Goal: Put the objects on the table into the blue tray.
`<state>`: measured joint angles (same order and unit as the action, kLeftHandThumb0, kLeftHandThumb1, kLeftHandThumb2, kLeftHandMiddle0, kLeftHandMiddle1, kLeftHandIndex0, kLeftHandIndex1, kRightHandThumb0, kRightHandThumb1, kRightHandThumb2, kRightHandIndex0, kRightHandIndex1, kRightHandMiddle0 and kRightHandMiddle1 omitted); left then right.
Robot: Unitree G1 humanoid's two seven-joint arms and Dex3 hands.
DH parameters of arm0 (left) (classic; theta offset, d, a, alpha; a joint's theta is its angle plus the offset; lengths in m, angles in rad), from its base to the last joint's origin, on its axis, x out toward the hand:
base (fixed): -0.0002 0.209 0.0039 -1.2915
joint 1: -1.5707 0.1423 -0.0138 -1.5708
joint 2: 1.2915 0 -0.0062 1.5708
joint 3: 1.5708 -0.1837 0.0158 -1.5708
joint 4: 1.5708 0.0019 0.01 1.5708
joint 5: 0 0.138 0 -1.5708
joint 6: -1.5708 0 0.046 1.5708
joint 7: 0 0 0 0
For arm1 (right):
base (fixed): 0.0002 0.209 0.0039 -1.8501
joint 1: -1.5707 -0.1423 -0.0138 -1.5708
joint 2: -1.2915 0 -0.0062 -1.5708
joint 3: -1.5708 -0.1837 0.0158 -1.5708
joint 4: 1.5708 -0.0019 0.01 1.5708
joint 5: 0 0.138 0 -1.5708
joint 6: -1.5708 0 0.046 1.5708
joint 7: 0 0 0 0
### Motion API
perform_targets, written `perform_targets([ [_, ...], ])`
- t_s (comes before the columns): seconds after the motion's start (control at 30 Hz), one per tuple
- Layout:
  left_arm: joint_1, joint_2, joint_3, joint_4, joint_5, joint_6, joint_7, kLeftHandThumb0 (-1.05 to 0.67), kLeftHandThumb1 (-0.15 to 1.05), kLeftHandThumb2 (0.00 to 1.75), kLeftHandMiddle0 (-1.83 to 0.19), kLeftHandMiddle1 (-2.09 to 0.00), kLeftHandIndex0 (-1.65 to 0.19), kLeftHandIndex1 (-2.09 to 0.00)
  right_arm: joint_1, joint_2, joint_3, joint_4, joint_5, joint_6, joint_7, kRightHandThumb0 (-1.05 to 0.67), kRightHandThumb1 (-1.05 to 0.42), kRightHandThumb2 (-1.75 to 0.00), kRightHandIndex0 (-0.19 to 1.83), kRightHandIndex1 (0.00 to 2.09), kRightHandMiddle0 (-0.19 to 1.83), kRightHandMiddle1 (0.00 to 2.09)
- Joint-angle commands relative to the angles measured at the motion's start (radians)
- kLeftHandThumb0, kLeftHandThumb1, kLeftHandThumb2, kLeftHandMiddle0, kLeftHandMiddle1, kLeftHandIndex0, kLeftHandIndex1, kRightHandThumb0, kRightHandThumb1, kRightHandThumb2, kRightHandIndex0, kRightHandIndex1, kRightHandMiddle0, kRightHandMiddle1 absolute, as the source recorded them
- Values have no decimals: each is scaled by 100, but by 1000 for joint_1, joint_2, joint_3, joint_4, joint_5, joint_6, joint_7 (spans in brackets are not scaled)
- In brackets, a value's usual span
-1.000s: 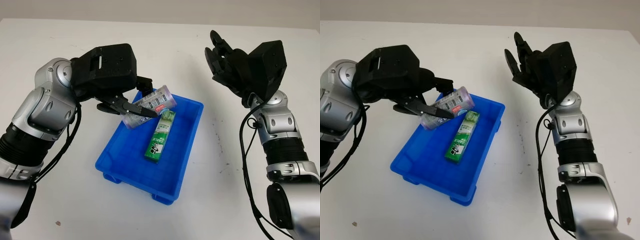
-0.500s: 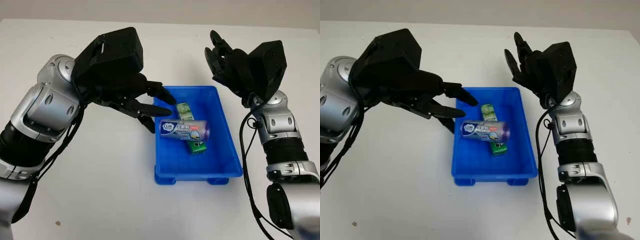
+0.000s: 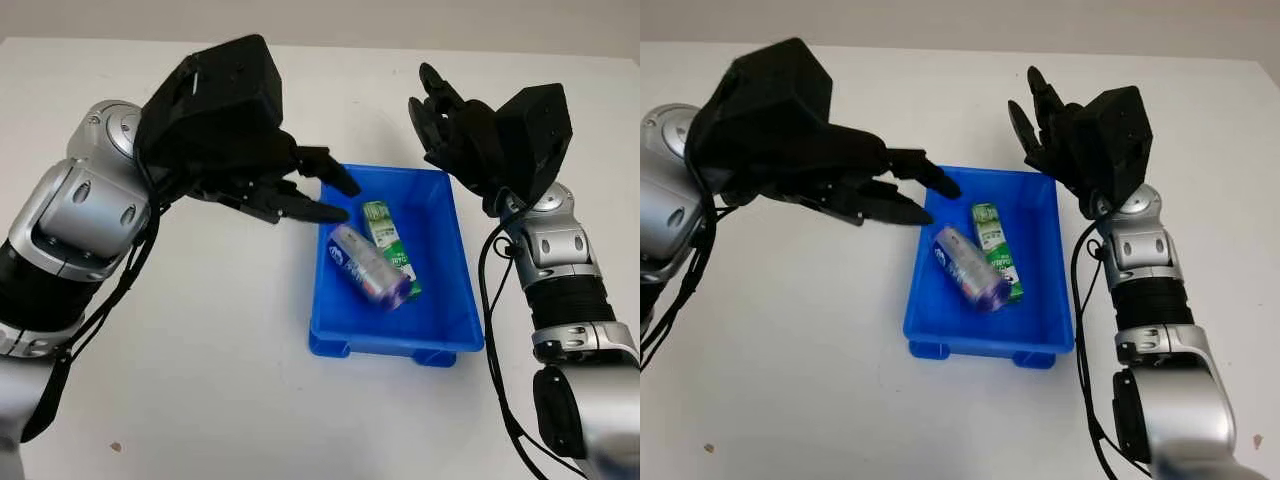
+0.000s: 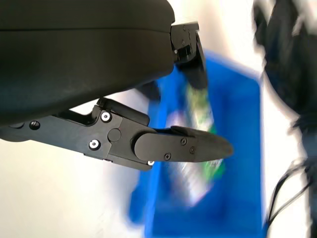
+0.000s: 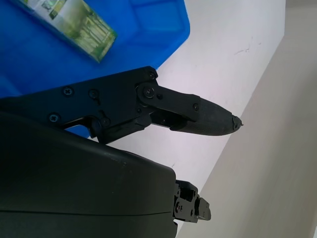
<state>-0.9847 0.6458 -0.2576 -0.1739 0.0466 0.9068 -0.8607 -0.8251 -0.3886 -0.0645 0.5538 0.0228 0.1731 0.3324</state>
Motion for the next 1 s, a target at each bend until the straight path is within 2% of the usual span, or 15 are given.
perform_targets([
  [0.0,-13,-9,46,28,16,-30,68,-55,105,34,-99,-206,-61,-207,-5,4,-12,-17,12,0,-2,-67,-105,-64,-19,0,-19,0],
  [0.03,-11,-11,61,56,30,-65,110,-55,105,34,-125,-208,-82,-208,-3,5,-13,-21,15,0,-3,-67,-105,-65,-19,0,-19,0],
  [0.1,-19,-6,81,121,77,-122,206,-56,105,34,-141,-209,-104,-209,-2,3,-14,-28,15,3,-8,-68,-105,-65,-19,0,-19,0],
  [0.17,-24,-19,142,198,81,-185,291,-56,105,40,-143,-209,-97,-209,-4,3,-18,-33,15,6,-24,-69,-105,-65,-19,0,-19,0],
  [0.2,-18,-38,188,236,67,-221,340,-55,105,40,-122,-209,-70,-209,-6,5,-23,-34,18,7,-32,-69,-105,-66,-19,0,-19,0],
  [0.23,-11,-58,236,270,49,-253,388,-54,105,37,-73,-209,-37,-209,-8,5,-29,-35,24,6,-35,-69,-105,-67,-19,0,-19,0],
  [0.3,6,-107,330,311,22,-295,506,-53,105,35,-29,-209,-11,-205,-13,6,-51,-37,51,12,-32,-68,-105,-69,-19,0,-19,0],
  [0.33,21,-126,368,323,9,-329,556,-55,105,31,-25,-193,-8,-189,-15,6,-62,-39,67,15,-28,-68,-105,-70,-19,0,-19,0],
  [0.43,80,-180,465,357,-40,-453,672,-60,105,36,-16,-124,4,-136,-8,-13,-81,-50,91,19,-13,-71,-105,-75,-19,0,-19,0],
  [0.5,114,-220,522,386,-84,-501,727,-62,105,36,-15,-90,7,-111,5,-24,-96,-63,97,22,-14,-73,-105,-76,-19,0,-19,0],
  [0.57,155,-244,553,428,-116,-566,751,-63,105,41,-16,-41,10,-77,22,-28,-113,-86,102,37,-33,-75,-105,-76,-19,0,-19,0],
  [0.6,170,-248,557,443,-123,-594,754,-63,105,43,-16,-25,9,-62,29,-29,-119,-93,104,41,-39,-75,-105,-75,-19,0,-19,0],
  [0.67,213,-258,559,475,-132,-660,756,-60,105,48,-10,-9,8,-39,49,-28,-138,-115,115,46,-48,-75,-105,-74,-19,0,-19,0],
  [0.87,303,-265,545,570,-152,-787,707,-62,105,54,15,-1,17,-6,116,-33,-169,-180,127,68,-77,-76,-105,-76,-19,0,-19,0],
  [0.97,323,-265,536,599,-156,-835,683,-68,105,55,19,0,19,-1,143,-23,-176,-192,132,69,-91,-76,-105,-77,-19,0,-19,0],
])
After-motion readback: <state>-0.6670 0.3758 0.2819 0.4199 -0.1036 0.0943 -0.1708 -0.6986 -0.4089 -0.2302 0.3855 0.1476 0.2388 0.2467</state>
